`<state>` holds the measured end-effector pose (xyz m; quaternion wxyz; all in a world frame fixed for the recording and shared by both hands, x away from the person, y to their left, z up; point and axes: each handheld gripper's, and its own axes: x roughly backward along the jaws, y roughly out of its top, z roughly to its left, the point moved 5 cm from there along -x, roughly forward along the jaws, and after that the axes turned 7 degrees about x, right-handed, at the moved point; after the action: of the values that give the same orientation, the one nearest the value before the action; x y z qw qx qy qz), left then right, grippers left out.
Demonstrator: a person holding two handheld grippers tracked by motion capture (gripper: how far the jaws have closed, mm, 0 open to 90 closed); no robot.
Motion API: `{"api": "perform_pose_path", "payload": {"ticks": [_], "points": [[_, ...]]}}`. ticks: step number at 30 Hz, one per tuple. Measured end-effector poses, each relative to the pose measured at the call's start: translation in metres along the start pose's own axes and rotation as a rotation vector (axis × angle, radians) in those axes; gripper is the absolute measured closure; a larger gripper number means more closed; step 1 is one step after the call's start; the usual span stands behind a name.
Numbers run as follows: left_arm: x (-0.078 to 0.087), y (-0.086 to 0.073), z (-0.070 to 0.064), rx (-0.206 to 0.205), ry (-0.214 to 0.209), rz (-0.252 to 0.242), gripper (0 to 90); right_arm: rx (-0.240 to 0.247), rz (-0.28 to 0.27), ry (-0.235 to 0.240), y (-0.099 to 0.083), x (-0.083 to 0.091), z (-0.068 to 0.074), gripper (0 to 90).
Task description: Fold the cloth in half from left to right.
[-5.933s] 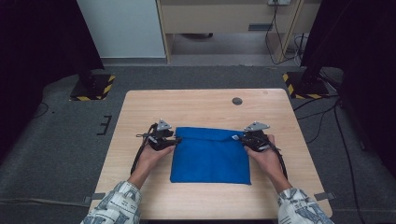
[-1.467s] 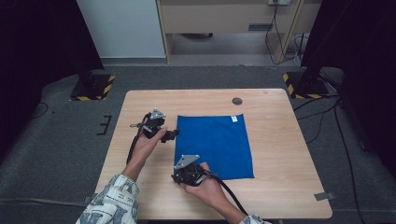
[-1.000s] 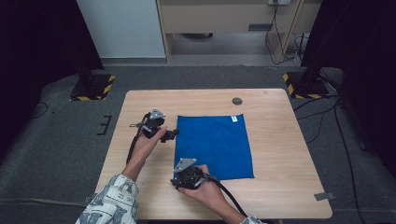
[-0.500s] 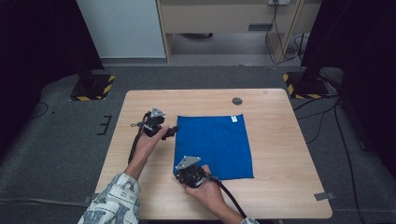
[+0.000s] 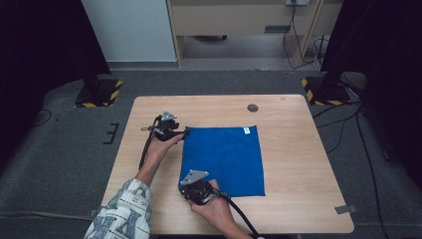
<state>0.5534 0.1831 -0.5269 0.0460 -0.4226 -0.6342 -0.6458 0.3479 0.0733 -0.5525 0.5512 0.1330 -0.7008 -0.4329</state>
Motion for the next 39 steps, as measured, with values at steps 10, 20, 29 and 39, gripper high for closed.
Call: {"api": "perform_pose_path", "payload": {"ticks": [10,20,29,39], "points": [[-0.021,-0.001,0.011,0.022,0.02,0.009,40.4,0.001,0.003,-0.019,0.0,-0.001,0.002,86.0],[-0.032,0.0,0.017,0.03,0.012,0.041,43.2,-0.002,0.0,-0.02,0.003,-0.003,0.003,85.9],[-0.041,-0.009,0.018,0.033,-0.018,0.087,51.6,0.012,0.002,-0.017,0.003,0.0,0.004,86.0],[-0.041,-0.01,0.01,0.036,-0.064,0.106,85.9,0.015,-0.001,-0.019,0.003,0.004,0.004,86.0]]}}
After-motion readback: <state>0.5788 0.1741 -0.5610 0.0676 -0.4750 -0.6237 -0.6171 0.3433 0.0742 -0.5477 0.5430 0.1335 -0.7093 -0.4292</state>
